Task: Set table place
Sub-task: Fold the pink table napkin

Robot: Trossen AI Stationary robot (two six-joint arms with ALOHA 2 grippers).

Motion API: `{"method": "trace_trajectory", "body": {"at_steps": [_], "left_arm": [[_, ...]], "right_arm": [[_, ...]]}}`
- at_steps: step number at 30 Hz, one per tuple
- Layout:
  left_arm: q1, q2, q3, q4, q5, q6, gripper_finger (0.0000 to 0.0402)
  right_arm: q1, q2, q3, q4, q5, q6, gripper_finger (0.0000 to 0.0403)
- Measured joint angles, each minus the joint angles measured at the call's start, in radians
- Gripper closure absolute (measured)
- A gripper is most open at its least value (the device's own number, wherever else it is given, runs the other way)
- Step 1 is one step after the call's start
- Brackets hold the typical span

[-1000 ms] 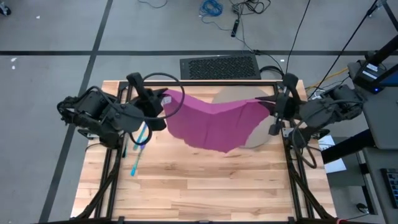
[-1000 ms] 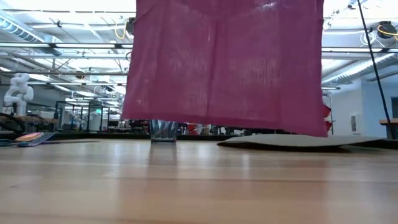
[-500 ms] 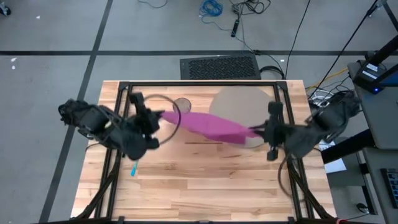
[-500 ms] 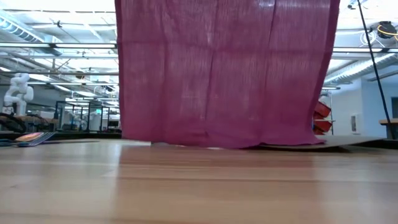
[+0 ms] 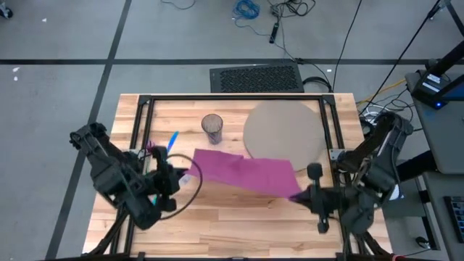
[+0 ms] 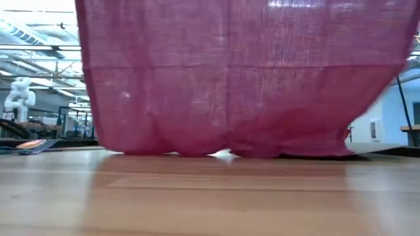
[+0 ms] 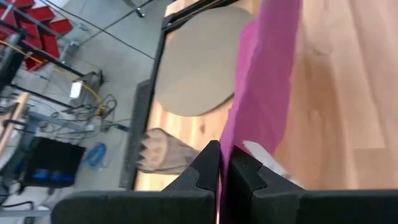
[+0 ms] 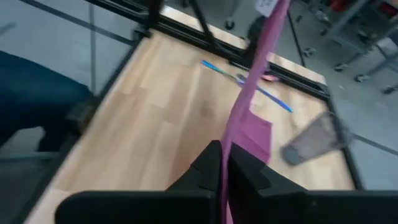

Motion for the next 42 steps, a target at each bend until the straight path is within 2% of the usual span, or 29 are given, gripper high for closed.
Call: {"method": "trace_trajectory", "body": {"at_steps": [7, 14, 19, 27, 36, 42], "left_arm": [[-0.091, 0.0, -0.069, 0.041, 0.018, -0.12, 0.0402], [-0.122, 0.002, -0.135, 0.172, 0.082, -0.124, 0.0402], [-0.122, 0.018, -0.177, 0.2, 0.139, -0.128, 0.0402], [-0.055, 0.019, -0.29, 0.183, 0.215, -0.177, 0.0402], [0.025, 0.019, -0.369, 0.175, 0.286, -0.149, 0.0402], [0.088, 0.019, -0.434, 0.177, 0.293, -0.121, 0.0402]], "right_arm": [[0.04, 0.111, -0.021, 0.079, -0.027, 0.063, 0.0403], [0.053, 0.19, -0.022, 0.127, -0.048, 0.105, 0.0403], [0.058, 0.211, -0.022, 0.13, -0.053, 0.129, 0.0403], [0.029, 0.228, -0.025, 0.068, -0.07, 0.196, 0.0403], [-0.056, 0.227, -0.161, 0.08, -0.136, 0.255, 0.0403], [-0.124, 0.227, -0.252, 0.108, -0.165, 0.255, 0.0403]]}}
